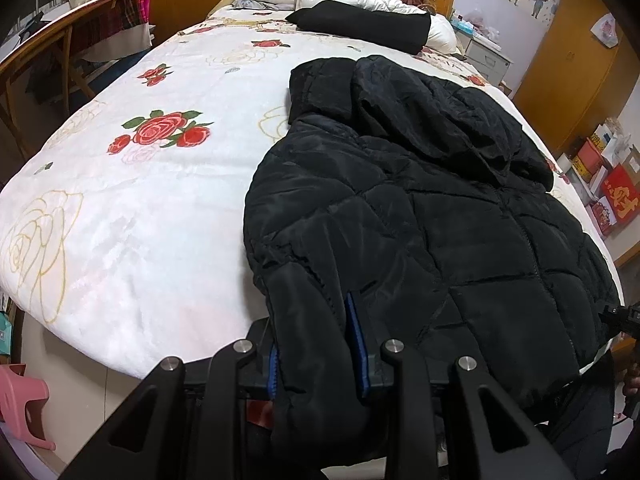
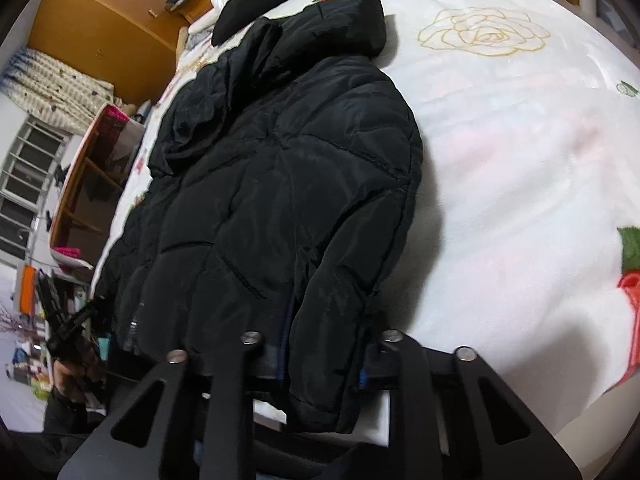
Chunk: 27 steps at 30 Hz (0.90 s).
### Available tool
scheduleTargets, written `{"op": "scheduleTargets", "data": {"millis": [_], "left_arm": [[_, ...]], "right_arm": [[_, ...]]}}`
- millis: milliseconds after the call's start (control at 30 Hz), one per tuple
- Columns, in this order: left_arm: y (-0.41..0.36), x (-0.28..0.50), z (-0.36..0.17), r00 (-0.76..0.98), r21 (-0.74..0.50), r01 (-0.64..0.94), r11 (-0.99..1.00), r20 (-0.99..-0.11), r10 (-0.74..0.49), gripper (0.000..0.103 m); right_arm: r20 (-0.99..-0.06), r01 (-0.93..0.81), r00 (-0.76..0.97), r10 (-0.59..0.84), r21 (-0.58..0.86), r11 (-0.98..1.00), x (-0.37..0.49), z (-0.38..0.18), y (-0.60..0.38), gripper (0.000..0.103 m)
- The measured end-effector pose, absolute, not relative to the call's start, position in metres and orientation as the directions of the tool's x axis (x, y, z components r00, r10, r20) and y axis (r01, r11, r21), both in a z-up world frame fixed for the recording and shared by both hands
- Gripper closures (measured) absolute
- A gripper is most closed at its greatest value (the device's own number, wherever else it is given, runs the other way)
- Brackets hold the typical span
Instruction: Fold large clothes
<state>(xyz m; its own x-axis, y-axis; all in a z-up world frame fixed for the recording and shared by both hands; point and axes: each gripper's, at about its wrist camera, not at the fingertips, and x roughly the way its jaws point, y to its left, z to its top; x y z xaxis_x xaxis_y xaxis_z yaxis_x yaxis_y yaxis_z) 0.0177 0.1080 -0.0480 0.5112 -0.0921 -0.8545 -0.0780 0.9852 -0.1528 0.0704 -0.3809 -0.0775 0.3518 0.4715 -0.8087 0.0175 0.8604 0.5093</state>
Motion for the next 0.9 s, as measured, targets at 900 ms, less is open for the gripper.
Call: {"op": "scheduleTargets", "data": {"millis": [900], "left_arm": [[0.165, 0.081, 0.038, 0.740, -0.536, -0.126, 0.835, -0.611, -0.281, 0.085]], "right_arm": [[-0.535, -0.035, 0.618, 0.575, 0.713, 0.701, 0.109, 0.011, -0.404, 0.091]]}}
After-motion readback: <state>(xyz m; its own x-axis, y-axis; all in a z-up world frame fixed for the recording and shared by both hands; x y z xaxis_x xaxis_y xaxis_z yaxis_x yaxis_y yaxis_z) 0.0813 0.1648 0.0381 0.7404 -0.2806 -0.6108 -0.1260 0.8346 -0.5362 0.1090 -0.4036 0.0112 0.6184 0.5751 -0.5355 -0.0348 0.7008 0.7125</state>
